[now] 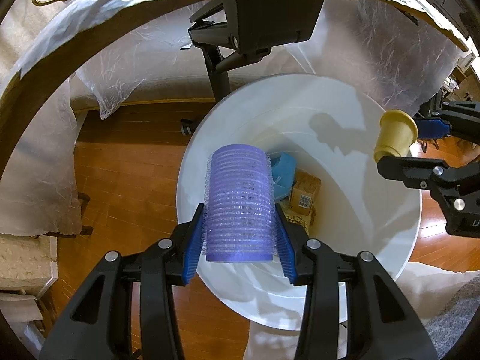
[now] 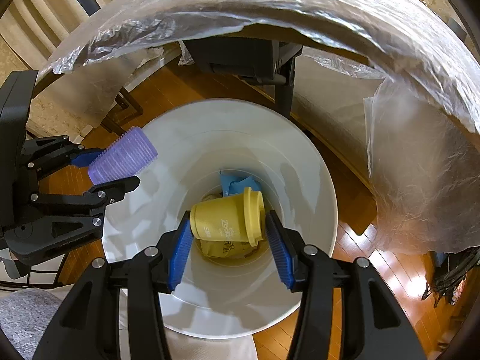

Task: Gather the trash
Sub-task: 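Open both tools to drop the roller and cup into the bin, then move both open tools from the bin back over the table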

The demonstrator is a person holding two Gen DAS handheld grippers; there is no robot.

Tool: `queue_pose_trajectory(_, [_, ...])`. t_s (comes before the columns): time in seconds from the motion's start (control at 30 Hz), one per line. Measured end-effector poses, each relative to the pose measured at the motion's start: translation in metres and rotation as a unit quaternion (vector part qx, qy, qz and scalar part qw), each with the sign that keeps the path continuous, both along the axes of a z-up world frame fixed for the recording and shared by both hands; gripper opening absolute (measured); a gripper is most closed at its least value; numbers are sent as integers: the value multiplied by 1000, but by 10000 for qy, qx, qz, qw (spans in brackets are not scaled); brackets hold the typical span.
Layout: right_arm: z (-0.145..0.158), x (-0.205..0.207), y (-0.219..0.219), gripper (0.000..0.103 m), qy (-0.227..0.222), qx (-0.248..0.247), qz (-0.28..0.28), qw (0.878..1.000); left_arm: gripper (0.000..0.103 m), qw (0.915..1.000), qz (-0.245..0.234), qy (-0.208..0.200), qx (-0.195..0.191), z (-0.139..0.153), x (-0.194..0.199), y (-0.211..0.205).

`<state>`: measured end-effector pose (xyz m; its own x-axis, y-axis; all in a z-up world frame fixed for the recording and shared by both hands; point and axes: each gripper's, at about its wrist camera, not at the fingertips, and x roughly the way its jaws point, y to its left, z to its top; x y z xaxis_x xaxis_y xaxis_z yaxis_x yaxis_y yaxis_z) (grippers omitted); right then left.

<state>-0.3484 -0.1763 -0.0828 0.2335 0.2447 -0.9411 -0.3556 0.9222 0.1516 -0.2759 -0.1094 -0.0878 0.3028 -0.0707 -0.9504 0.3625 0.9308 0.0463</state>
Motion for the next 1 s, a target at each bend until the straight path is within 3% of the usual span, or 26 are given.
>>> queue_pose_trajectory(0.07, [2, -1, 0, 53, -56, -21, 1, 10000, 54, 10000, -12, -48, -71, 1, 2, 1])
queue_pose_trajectory(0.1, [4, -2, -1, 66, -101, -33, -27, 9999, 78, 9999, 19, -88, -53, 1, 2, 2])
queue_pose_trajectory(0.13, [6, -3, -2, 70, -134, -15, -35, 9999, 87, 9999, 44, -127, -77, 3, 2, 3])
queue_pose_trajectory(0.33, [40, -20, -10, 72, -501, -36, 66, 9987, 87, 9987, 93, -472, -194, 31, -10, 11])
queue_pose_trajectory(0.43, [85, -33, -14, 74, -1140, -117, 200, 9932, 87, 9952, 47, -883, -429, 73, -23, 18])
queue_pose_trajectory(0.47, [107, -37, -16, 80, -1506, -140, 213, 9883, 87, 9927, 21, -1062, -577, 91, -27, 20])
queue_pose_trajectory(0.5, [123, -39, -18, 89, -1792, -136, 195, 9835, 87, 9881, -22, -1346, -739, 114, -32, 24])
queue_pose_trajectory(0.57, [158, -36, -23, 99, -2436, 22, 86, 9698, 102, 9728, 30, -2179, -780, 157, -37, 30])
queue_pose_trajectory(0.63, [184, -24, -27, 99, -2887, 253, -83, 9571, 102, 9540, 142, -2907, -718, 181, -35, 33])
queue_pose_trajectory(0.7, [201, 6, -32, 99, -2967, 420, -264, 9537, 102, 9433, 282, -3265, -522, 189, -18, 34])
queue_pose_trajectory(0.8, [214, 68, -22, 99, -2658, 719, -367, 9606, 102, 9524, 339, -3020, -244, 180, 24, 30])
queue_pose_trajectory(0.93, [218, 146, 1, 99, -2222, 858, -371, 9705, 102, 9620, 435, -2662, -421, 164, 71, 28])
queue_pose_trajectory(1.0, [215, 184, 16, 99, -1996, 867, -446, 9750, 102, 9643, 380, -2609, -242, 155, 94, 24])
